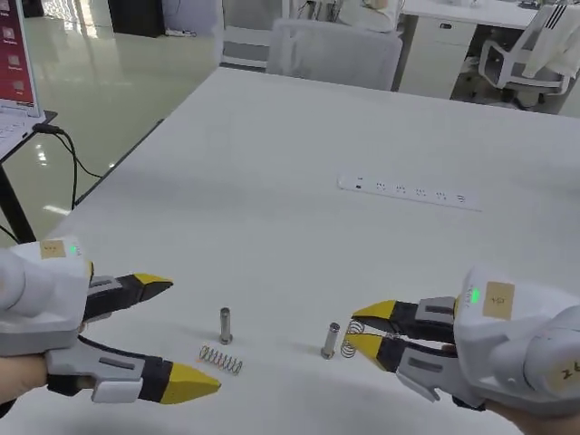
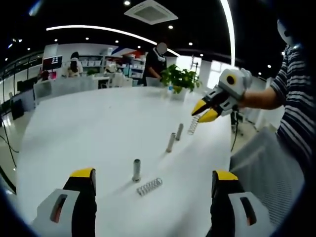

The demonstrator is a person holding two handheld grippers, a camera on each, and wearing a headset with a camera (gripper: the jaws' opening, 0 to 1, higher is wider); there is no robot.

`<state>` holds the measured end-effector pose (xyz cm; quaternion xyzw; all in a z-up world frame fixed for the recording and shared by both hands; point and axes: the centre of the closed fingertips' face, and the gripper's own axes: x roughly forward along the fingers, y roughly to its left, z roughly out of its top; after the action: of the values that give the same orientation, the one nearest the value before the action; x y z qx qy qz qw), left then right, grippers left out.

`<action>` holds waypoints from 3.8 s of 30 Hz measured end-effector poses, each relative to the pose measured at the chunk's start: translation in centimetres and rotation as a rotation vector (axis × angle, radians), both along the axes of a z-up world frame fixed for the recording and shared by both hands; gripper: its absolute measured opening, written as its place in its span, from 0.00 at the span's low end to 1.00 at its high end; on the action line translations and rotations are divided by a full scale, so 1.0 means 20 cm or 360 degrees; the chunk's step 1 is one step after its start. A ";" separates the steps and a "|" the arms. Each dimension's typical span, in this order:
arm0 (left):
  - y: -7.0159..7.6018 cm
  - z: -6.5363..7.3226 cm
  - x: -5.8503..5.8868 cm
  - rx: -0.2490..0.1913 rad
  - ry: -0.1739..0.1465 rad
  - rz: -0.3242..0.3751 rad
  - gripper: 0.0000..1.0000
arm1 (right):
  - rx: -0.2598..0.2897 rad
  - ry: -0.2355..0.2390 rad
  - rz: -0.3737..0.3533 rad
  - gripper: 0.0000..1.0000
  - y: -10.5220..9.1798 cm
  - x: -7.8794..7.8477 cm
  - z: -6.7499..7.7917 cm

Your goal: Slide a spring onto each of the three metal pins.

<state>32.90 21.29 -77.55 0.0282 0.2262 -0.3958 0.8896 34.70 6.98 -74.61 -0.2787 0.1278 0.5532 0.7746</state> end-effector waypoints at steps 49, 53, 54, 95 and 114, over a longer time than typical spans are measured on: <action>0.03 0.03 -0.01 -0.0022 0.0011 0.0049 0.98 | 0.0000 0.0177 -0.0217 0.08 0.08 0.22 -0.30; 0.02 0.02 -0.02 -0.0025 0.0019 0.0046 0.97 | -0.0044 0.0180 -0.0200 0.08 0.08 0.20 -0.37; 0.02 0.02 -0.02 -0.0026 0.0020 0.0046 0.97 | 0.0051 0.0156 -0.0206 0.08 0.11 0.21 -0.33; 0.00 0.06 -0.01 -0.0051 0.0000 0.0045 0.97 | 0.0144 0.0273 -0.0297 0.10 -0.06 0.08 -0.22; 0.01 0.07 -0.03 -0.0052 -0.0002 0.0061 0.96 | 0.0116 0.0356 -0.0264 0.10 -0.01 -0.02 -0.30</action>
<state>32.30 21.55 -76.16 0.0094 0.2195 -0.3822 0.8976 34.38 6.72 -80.62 -0.1755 0.2158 0.5191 0.8082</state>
